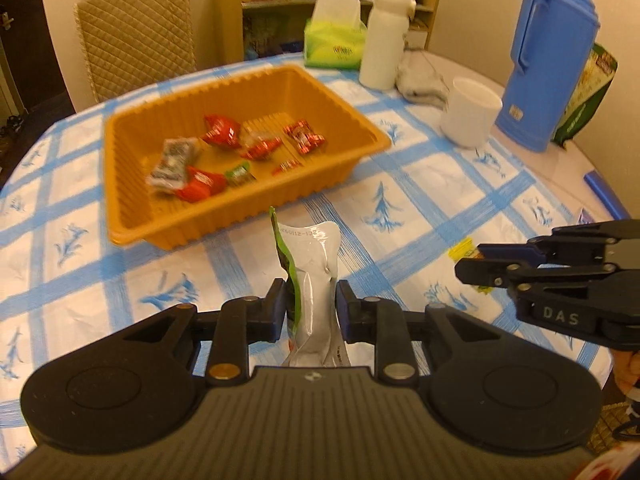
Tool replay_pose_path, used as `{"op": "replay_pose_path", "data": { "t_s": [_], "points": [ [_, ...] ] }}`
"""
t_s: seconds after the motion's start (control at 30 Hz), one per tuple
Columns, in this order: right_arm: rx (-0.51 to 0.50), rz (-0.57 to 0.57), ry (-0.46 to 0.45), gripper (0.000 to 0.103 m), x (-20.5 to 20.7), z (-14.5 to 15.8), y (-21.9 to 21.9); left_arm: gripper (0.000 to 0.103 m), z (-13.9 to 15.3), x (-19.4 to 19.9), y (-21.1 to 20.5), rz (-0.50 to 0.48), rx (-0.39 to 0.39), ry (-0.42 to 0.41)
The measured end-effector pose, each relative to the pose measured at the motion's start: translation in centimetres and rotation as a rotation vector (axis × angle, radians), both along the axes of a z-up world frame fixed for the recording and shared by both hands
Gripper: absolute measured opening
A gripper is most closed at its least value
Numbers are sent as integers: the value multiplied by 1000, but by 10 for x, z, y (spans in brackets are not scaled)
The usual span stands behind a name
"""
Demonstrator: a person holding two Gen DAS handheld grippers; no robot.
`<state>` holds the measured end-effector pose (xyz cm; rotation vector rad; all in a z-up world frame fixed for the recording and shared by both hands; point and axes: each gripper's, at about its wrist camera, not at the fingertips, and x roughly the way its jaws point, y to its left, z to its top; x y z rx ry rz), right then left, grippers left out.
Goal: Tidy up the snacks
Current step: 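Carry the yellow candy and clear snack bag over the orange basket with both tools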
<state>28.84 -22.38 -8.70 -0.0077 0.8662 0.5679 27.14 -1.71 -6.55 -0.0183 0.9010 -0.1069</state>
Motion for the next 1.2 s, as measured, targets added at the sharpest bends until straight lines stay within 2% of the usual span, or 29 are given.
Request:
{"op": "replay_pose_path", "data": {
  "t_s": [0.27,0.6,0.9,1.2],
  "points": [
    [41,36,-28,20,19,17,17,23,29,13,18,22,13,-77],
    [107,34,-73,20,67,42,38,23,52,57,32,23,27,-144],
    [125,27,-95,20,120,49,60,23,51,110,36,-4,41,-148],
    [117,-8,-51,20,159,31,70,23,29,157,43,-13,46,-103]
  ]
}}
